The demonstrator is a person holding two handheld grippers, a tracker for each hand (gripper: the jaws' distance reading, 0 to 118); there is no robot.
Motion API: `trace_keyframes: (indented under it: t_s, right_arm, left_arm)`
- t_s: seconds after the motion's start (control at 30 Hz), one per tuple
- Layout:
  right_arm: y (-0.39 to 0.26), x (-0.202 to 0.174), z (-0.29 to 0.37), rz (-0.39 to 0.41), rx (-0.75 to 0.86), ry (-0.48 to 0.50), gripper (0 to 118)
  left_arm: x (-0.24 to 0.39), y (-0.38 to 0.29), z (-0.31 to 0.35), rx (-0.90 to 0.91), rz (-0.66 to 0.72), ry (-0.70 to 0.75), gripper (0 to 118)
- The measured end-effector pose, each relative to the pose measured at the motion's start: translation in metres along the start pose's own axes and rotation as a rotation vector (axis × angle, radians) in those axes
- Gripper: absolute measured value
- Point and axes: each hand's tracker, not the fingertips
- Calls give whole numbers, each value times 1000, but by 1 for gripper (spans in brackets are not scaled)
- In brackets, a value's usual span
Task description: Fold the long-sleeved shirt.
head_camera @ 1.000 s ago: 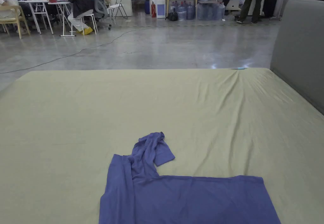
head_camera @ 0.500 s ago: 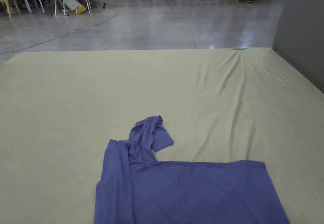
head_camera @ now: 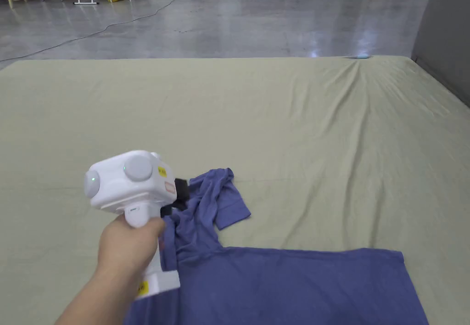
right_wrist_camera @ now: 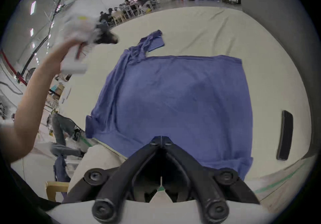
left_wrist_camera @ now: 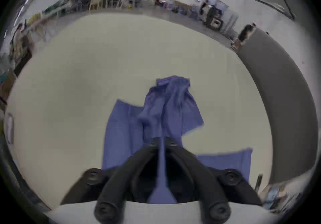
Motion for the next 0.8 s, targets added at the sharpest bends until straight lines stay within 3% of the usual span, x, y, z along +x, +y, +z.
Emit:
trace_keyframes:
  t_s: [0.03, 0.07, 0.1, 0.27, 0.33, 0.4, 0.5, 0.53, 0.57, 0.6, 0.7, 0.73, 0.8]
  right_arm:
    - [0, 2, -3, -3, -7, 1, 0]
    - [0, 4, -7, -11, -20, 4, 0]
    - [0, 7, -9, -17, -33, 11, 0]
    - [-5, 13, -15, -36, -61, 24, 0]
    - [-4, 14, -14, -34, -63, 21, 0]
    - [-3, 14, -13, -31, -62, 25, 0]
    - [-2, 17, -10, -47, -54, 29, 0]
    - [-2, 19, -10, -56, -51, 31, 0]
    - [-2, 19, -10, -62, -48, 32, 0]
    - [-2, 19, -10, -66, -46, 31, 0]
    - [-1, 19, -10, -72, -47, 38, 0]
    - [-1, 18, -9, -73, -46, 40, 0]
    - [-1, 14, -5, -64, -40, 44, 0]
  left_arm:
    - [11, 3, -15, -32, -4, 18, 58]
    - [17, 8, -30, -99, 5, 3, 111]
    - [19, 15, -35, -79, 5, 13, 116]
    - [26, 35, -118, -169, 31, 78, 115]
    - [25, 27, -121, -190, 35, 70, 115]
    - [25, 23, -139, -255, 24, 72, 107]
    - [18, 31, -153, -249, -63, 145, 85]
    - [19, 32, -150, -242, -93, 178, 67]
    - [20, 31, -141, -241, -109, 224, 30]
    - [16, 33, -134, -179, -126, 270, 4]
    - [1, 24, -99, -187, 14, 135, 0]
    - [-3, 17, -90, -239, 5, 144, 0]
    - [-7, 7, -60, -180, -12, 129, 0]
